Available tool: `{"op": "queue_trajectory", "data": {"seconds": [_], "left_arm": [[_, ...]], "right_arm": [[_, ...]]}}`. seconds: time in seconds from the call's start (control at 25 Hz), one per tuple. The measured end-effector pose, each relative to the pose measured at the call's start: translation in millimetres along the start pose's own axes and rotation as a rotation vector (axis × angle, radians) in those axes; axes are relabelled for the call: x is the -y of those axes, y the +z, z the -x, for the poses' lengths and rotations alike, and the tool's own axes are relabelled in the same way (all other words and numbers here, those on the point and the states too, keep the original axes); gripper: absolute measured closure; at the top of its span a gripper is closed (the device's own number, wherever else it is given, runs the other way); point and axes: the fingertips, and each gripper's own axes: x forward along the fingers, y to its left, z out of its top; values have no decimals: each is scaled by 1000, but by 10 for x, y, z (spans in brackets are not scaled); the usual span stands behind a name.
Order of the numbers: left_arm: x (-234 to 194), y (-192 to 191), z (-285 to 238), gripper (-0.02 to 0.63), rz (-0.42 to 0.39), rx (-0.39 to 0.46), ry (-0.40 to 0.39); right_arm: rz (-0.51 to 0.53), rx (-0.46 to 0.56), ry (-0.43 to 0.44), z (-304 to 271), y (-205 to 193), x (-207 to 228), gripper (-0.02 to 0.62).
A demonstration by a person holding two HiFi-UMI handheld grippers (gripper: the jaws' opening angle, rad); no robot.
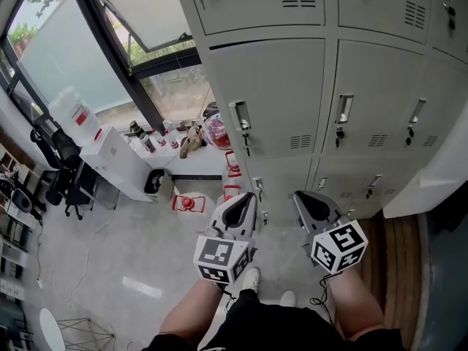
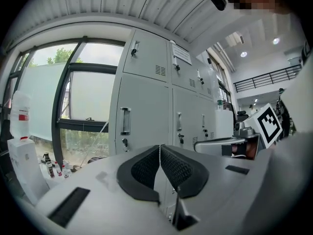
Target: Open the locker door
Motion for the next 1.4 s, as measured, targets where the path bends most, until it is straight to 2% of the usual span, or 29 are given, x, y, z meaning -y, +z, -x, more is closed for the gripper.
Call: {"op": "queue_trajectory", "data": {"seconds": [0.56,0.92,1.32,1.4], "left_arm": [[-699,181,-505,584,0,30,-55],[-1154,202,-800,584,-10,26,-42],[-1384,321,-1198,580,-19,41,-63],[-1414,343,-1265,546,-14,46,-66]], "right_arm": [[8,-36,-115,-491,54,162,541],[14,-61,-159,-740,39,161,542],[6,-73,-218,-879,14,259,543],[1,-75,-227,-897,-7,272,542]]}}
